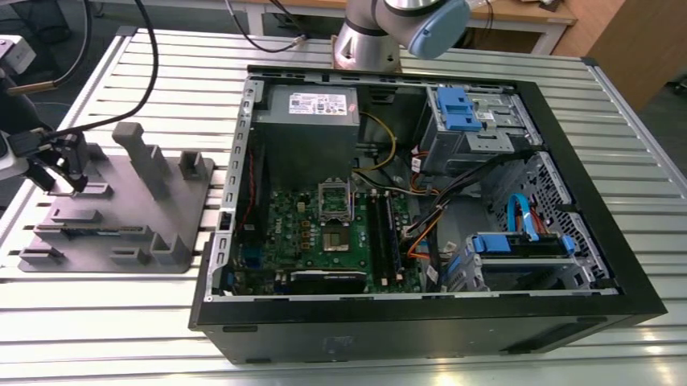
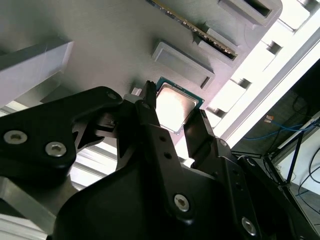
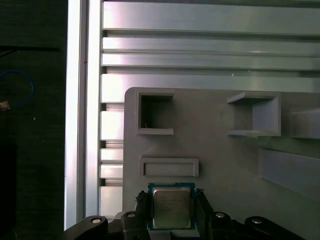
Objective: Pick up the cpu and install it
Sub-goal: 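Pick up the cpu and move it towards the insertion slot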
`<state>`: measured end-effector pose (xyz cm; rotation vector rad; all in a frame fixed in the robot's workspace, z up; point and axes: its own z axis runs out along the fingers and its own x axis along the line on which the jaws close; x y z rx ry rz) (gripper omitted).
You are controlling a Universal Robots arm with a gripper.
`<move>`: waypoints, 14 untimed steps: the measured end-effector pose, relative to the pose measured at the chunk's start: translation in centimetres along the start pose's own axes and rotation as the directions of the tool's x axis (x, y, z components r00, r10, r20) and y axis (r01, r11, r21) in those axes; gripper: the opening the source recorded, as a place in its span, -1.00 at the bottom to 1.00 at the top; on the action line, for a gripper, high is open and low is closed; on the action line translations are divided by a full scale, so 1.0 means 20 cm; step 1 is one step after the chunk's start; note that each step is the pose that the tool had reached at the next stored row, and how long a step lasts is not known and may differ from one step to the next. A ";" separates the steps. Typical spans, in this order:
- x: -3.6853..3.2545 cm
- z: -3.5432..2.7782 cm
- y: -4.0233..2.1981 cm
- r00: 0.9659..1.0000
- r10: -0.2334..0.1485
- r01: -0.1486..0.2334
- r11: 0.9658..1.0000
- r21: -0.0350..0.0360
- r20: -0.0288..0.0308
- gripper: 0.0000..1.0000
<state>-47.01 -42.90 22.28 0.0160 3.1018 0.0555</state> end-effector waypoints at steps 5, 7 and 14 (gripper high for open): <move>0.000 -0.002 0.000 1.000 0.000 0.000 1.000 0.000 0.000 -0.06; 0.000 -0.009 0.000 1.000 0.000 0.000 1.000 0.000 0.000 -0.06; -0.002 -0.050 0.002 1.000 0.000 0.000 1.000 0.000 0.000 -0.06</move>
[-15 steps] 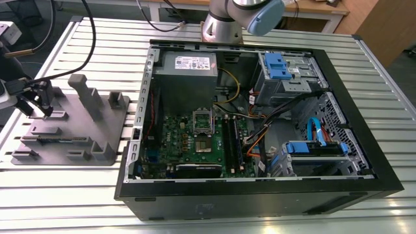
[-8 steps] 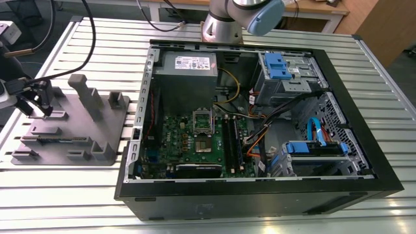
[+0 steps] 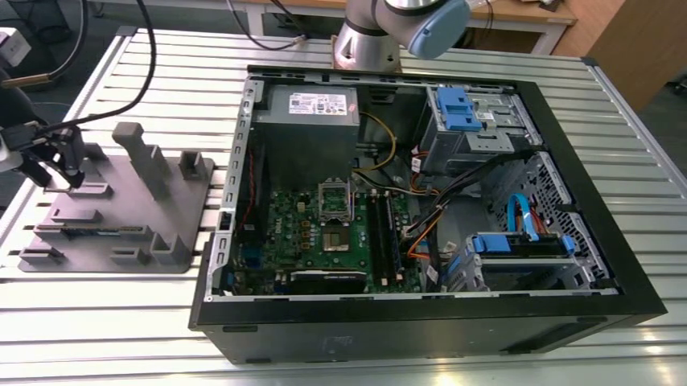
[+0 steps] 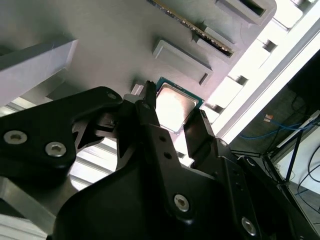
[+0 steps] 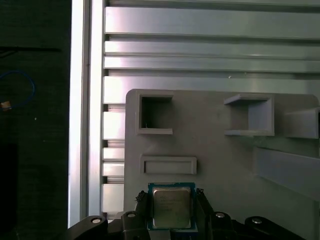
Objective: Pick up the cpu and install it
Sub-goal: 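Pick up the cpu and move it towards the insertion slot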
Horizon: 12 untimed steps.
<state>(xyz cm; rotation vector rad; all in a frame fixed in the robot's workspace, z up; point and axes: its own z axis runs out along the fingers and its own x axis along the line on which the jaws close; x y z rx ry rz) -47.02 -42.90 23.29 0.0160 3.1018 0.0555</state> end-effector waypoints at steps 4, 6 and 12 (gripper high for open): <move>-0.001 -0.034 0.001 1.000 0.000 0.000 1.000 0.000 0.000 -0.06; -0.002 -0.051 0.002 1.000 0.000 0.000 1.000 0.000 0.000 -0.06; -0.004 -0.100 0.004 1.000 0.000 0.000 1.000 0.000 0.000 -0.06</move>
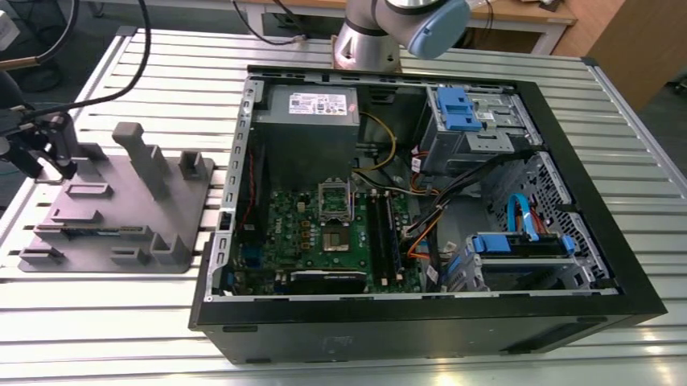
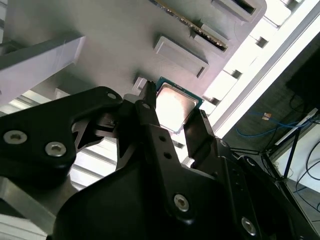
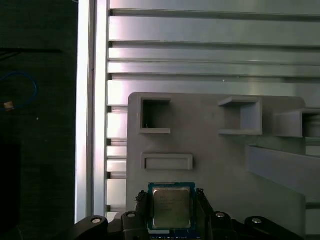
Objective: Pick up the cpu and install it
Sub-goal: 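Pick up the cpu and move it towards the insertion slot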
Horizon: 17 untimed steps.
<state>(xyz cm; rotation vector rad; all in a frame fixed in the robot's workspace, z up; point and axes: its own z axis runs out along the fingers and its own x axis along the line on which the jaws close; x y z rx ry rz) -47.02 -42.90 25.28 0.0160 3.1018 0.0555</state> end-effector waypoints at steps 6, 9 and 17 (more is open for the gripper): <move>-0.002 -0.059 0.002 1.000 0.000 0.000 1.000 0.000 0.000 -0.06; -0.004 -0.095 0.003 1.000 0.000 0.000 1.000 0.000 0.000 -0.06; -0.007 -0.177 0.006 1.000 0.000 0.000 1.000 0.000 0.000 -0.06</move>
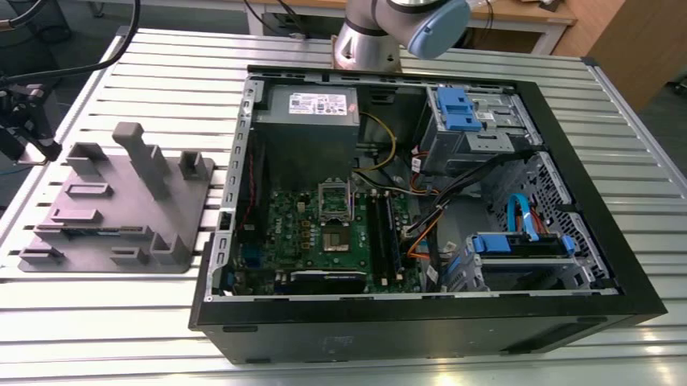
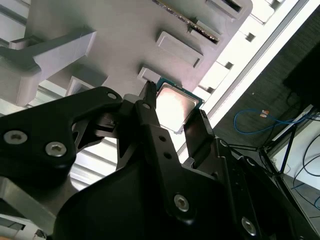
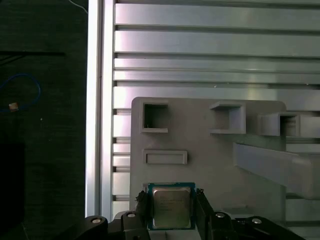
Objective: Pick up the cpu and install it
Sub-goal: 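Pick up the cpu and move it towards the insertion slot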
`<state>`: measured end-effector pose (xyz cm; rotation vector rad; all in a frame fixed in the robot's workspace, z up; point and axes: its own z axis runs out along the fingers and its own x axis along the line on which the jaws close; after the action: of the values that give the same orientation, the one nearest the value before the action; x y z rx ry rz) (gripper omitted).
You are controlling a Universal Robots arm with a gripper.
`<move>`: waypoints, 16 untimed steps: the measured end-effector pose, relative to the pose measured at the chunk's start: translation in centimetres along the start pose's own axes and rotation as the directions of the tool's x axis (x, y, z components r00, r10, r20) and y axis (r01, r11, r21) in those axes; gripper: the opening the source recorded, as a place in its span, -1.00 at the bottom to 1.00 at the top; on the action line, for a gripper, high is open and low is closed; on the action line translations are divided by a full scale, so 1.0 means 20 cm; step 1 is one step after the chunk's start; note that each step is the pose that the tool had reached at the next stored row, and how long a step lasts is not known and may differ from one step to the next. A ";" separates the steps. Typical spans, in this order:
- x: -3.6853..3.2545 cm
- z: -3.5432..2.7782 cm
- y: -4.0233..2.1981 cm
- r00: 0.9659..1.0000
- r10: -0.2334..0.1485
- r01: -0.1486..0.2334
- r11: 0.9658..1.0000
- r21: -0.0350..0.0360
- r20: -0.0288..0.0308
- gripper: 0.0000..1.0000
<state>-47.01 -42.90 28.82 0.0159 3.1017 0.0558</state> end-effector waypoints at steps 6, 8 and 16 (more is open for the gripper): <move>0.000 -0.001 0.000 1.000 0.000 0.000 1.000 -0.004 0.000 -0.06; 0.000 -0.001 0.000 1.000 0.000 0.000 1.000 -0.006 0.000 -0.06; 0.000 -0.001 0.000 1.000 0.001 -0.001 1.000 -0.015 0.000 -0.06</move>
<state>-47.02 -42.89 28.84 0.0166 3.1013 0.0796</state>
